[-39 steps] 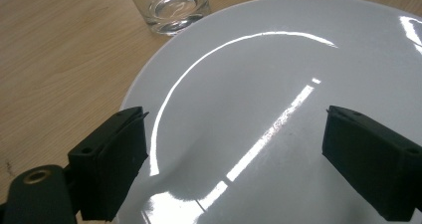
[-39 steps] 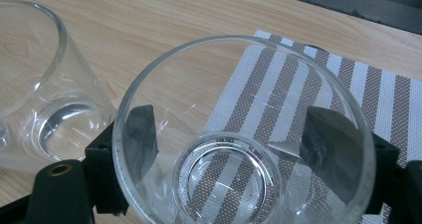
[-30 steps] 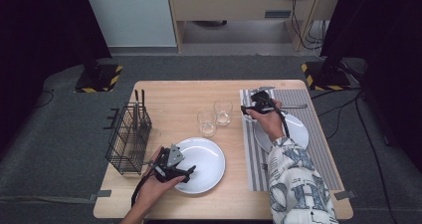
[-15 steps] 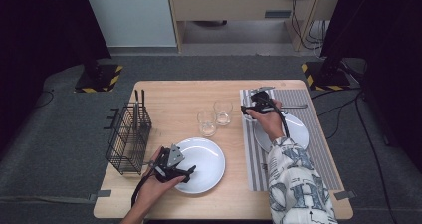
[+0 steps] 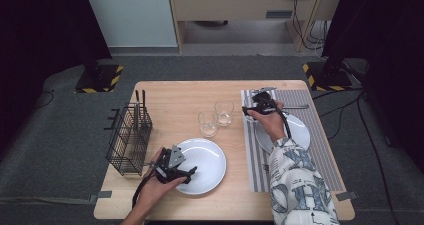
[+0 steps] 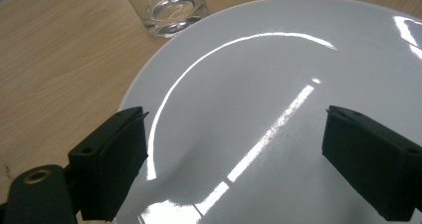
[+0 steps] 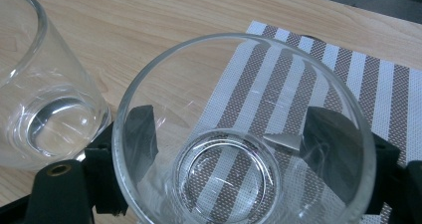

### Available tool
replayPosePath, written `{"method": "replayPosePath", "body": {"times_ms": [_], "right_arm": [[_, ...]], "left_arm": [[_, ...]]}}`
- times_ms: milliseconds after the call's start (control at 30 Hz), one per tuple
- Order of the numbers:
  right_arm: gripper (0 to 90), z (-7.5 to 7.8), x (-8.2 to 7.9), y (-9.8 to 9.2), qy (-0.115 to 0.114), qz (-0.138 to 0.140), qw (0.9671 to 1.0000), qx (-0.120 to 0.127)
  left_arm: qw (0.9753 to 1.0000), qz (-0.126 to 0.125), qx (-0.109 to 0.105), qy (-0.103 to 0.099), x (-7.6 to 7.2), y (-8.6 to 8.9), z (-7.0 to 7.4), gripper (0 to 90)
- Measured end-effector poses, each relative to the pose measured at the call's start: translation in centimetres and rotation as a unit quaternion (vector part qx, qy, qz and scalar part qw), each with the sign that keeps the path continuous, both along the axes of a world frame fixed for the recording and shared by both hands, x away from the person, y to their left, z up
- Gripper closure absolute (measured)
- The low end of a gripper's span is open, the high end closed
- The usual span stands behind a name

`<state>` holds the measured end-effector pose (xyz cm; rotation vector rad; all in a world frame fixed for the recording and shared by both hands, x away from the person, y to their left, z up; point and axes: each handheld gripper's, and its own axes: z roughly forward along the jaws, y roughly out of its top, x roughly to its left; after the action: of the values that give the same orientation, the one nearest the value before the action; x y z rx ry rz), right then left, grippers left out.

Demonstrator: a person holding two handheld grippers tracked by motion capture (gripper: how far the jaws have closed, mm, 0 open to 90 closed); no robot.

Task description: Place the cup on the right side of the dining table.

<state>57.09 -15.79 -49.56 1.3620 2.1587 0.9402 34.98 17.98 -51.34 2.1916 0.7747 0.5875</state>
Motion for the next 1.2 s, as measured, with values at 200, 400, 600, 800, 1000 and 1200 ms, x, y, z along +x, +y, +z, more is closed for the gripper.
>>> {"method": "replayPosePath", "body": {"times_ms": [200,400,600,800,1000,1200], "right_arm": [[19.2,-0.12,-0.16,-0.04,-0.003,-0.001,1.0000,-0.001],[19.0,-0.17,-0.30,-0.15,0.001,-0.001,1.0000,-0.001],[18.8,-0.19,-0.28,-0.17,0.002,-0.003,1.0000,0.000],[17.6,-0.22,-0.26,-0.09,0.006,-0.006,1.0000,0.000],[11.3,-0.56,-0.16,0.09,0.021,-0.006,0.9998,0.003],[7.8,-0.80,-0.14,0.03,0.033,-0.010,0.9993,0.009]], "left_arm": [[1.0000,-0.001,0.001,-0.001,-0.02,-0.01,0.05,9.9],[1.0000,-0.003,0.003,-0.001,-0.05,-0.11,0.03,9.9],[1.0000,-0.002,0.003,-0.001,-0.03,-0.11,0.02,9.9],[1.0000,-0.003,0.003,-0.001,-0.05,-0.14,0.01,9.9],[1.0000,-0.005,0.003,-0.001,-0.08,-0.22,-0.01,10.0],[1.0000,-0.005,0.003,-0.002,-0.08,-0.18,0.01,10.0]]}}
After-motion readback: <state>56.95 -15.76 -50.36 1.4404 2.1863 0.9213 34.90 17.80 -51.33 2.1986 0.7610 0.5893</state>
